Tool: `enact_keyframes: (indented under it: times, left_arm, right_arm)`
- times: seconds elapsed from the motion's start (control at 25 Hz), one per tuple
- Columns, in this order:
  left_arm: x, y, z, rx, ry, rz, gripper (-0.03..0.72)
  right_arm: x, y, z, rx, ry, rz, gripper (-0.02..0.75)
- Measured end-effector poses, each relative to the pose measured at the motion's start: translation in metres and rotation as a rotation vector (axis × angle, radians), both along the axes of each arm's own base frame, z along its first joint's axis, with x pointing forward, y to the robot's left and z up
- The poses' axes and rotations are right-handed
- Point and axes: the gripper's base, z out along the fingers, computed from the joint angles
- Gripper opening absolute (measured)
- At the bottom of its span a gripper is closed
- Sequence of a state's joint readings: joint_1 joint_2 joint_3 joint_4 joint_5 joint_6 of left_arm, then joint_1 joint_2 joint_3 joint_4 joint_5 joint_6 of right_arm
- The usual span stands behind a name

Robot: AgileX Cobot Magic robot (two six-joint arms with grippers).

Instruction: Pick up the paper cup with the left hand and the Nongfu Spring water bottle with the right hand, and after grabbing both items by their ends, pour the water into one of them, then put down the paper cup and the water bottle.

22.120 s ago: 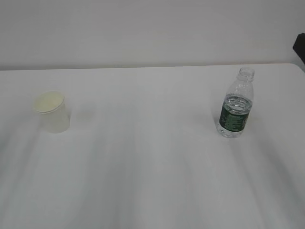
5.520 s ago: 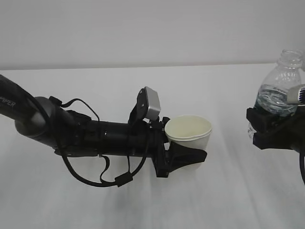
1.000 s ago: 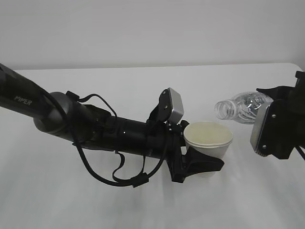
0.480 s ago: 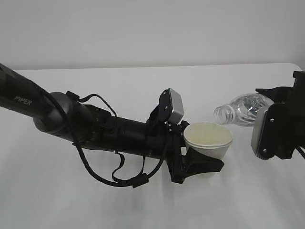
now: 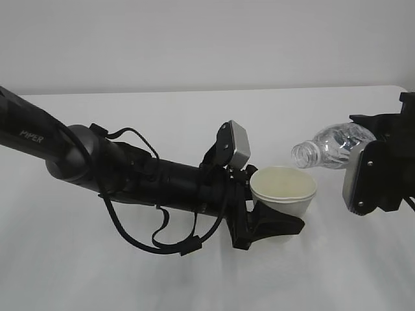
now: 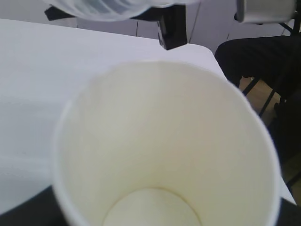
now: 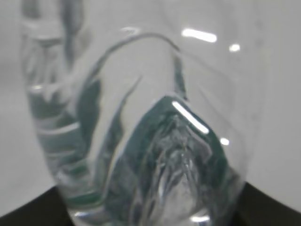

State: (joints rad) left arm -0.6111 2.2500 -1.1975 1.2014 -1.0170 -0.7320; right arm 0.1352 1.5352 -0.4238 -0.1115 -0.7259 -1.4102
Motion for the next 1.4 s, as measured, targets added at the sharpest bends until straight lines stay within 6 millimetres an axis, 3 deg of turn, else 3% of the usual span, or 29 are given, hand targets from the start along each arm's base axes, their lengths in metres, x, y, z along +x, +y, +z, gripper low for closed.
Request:
enact_keyframes:
  times: [1.4]
  left_arm:
    - [-0.0007, 0.0000, 0.0000, 0.000, 0.000, -0.008, 0.466]
  right_arm:
    - [0.0013, -0.0002, 0.0043, -0.051, -0.062, 0.013, 0.406]
